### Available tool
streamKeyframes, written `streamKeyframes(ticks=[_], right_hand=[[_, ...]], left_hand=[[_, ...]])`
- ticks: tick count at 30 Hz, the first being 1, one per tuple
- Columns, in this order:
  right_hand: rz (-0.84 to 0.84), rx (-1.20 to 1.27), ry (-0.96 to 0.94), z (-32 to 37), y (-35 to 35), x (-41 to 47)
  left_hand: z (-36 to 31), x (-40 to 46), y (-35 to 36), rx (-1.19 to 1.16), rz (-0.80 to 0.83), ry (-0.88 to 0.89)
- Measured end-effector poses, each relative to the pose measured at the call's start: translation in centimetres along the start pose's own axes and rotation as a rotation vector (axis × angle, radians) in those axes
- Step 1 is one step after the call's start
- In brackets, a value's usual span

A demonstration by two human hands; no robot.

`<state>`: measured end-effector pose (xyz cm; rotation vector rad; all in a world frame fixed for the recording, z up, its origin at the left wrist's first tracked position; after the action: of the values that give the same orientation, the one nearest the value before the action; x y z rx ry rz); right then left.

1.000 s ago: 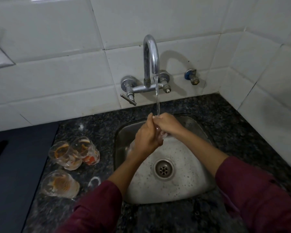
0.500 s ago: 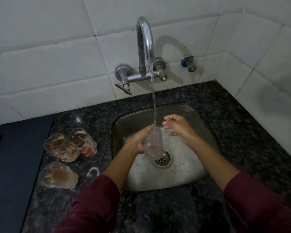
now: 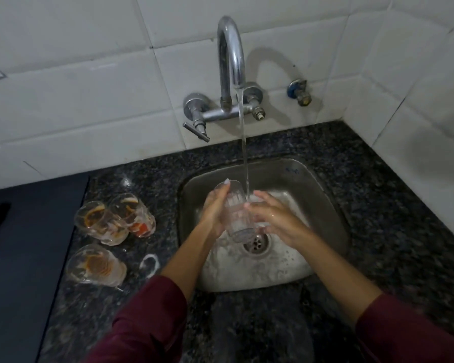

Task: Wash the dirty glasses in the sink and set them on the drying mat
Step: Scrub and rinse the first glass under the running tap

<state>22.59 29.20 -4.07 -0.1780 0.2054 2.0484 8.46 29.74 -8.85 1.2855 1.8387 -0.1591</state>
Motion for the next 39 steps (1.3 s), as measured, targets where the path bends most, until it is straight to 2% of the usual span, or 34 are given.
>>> streamKeyframes(ticks=[2,5,7,9,11,13,14,15,18,19,20,21,22,24,25,26,27,28,31,33,34,36,37,39], right_hand=[[0.103,-0.187,-0.128,1.1,1.3,0.7],[0.108,-0.548,-0.341,3.1,2.0,2.1],[0.115,-0.902,-0.435,4.2,2.2,2.3],[0.116,-1.253,-0.492,4.5,2.5,1.8],[0.113,-1.385,-0.500,4.9,3.0,1.3],[0.154,-1.298,-0.452,4.8,2.8,1.8],[0.185,-1.161,-0.424,4.6,2.5,2.3],[0.202,-0.954,-0.385,4.4,2.1,2.8],[0.264,-0.126,-0.195,3.9,1.5,3.3],[0.275,0.020,-0.171,4.0,1.3,3.3],[0.271,0.053,-0.156,4.1,1.2,3.3],[0.247,-0.056,-0.146,4.3,1.1,3.0],[0.196,-0.320,-0.168,4.6,0.7,3.0],[0.156,-1.059,-0.271,5.3,0.7,2.8],[0.129,-1.265,-0.326,5.6,1.0,2.6],[0.107,-1.275,-0.355,5.7,1.2,2.6],[0.122,-1.179,-0.355,5.6,1.1,2.7],[0.155,-0.981,-0.343,5.5,0.9,2.9],[0.265,-0.107,-0.196,4.6,0.6,3.2],[0.314,0.365,-0.062,3.9,1.0,2.7],[0.342,0.513,-0.045,3.8,1.2,2.6],[0.364,0.658,-0.118,4.0,1.2,2.6],[0.341,0.633,-0.161,4.1,1.1,2.8],[0.269,0.434,-0.210,4.3,0.8,3.1]], left_hand=[[-1.5,-0.2,1.0,-0.044,0.001,0.117],[-3.4,-0.7,1.8,-0.054,-0.058,0.206],[-5.0,-1.1,1.9,0.094,-0.152,0.306],[-6.9,-2.2,2.4,0.381,-0.280,0.482],[-7.6,-3.1,3.1,0.507,-0.323,0.581],[-7.4,-3.3,3.3,0.427,-0.235,0.585],[-7.2,-3.3,3.5,0.381,-0.160,0.572],[-7.1,-3.2,3.6,0.334,-0.098,0.556],[-6.8,-2.7,3.1,0.162,0.058,0.486],[-6.8,-2.8,3.1,0.135,0.088,0.487],[-6.8,-2.9,3.3,0.154,0.090,0.494],[-6.9,-3.1,3.5,0.235,0.044,0.511],[-7.0,-3.2,3.8,0.364,-0.034,0.535],[-7.2,-3.5,5.0,0.565,-0.166,0.577],[-7.3,-3.5,5.3,0.555,-0.189,0.563],[-7.3,-3.5,5.2,0.492,-0.163,0.535],[-7.3,-3.4,5.1,0.411,-0.110,0.513],[-7.2,-3.4,4.9,0.342,-0.050,0.496],[-6.9,-3.3,4.2,0.167,0.071,0.462],[-6.4,-2.4,3.3,0.014,0.050,0.371],[-6.1,-1.8,3.0,-0.062,0.028,0.303],[-4.8,-0.4,2.4,-0.220,0.015,0.125],[-4.2,0.1,2.4,-0.283,0.007,0.037],[-3.2,0.2,2.6,-0.337,-0.049,-0.083]])
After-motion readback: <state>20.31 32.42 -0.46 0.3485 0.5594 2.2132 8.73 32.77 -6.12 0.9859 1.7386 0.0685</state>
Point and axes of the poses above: each hand's wrist, its own x-axis towards the middle knuckle, its own y-axis out of the palm, z = x × y, the point moved 7 cm from there along x, towards the middle knuckle, and after that the axes turned 15 degrees about -y, right-handed, at the moved point
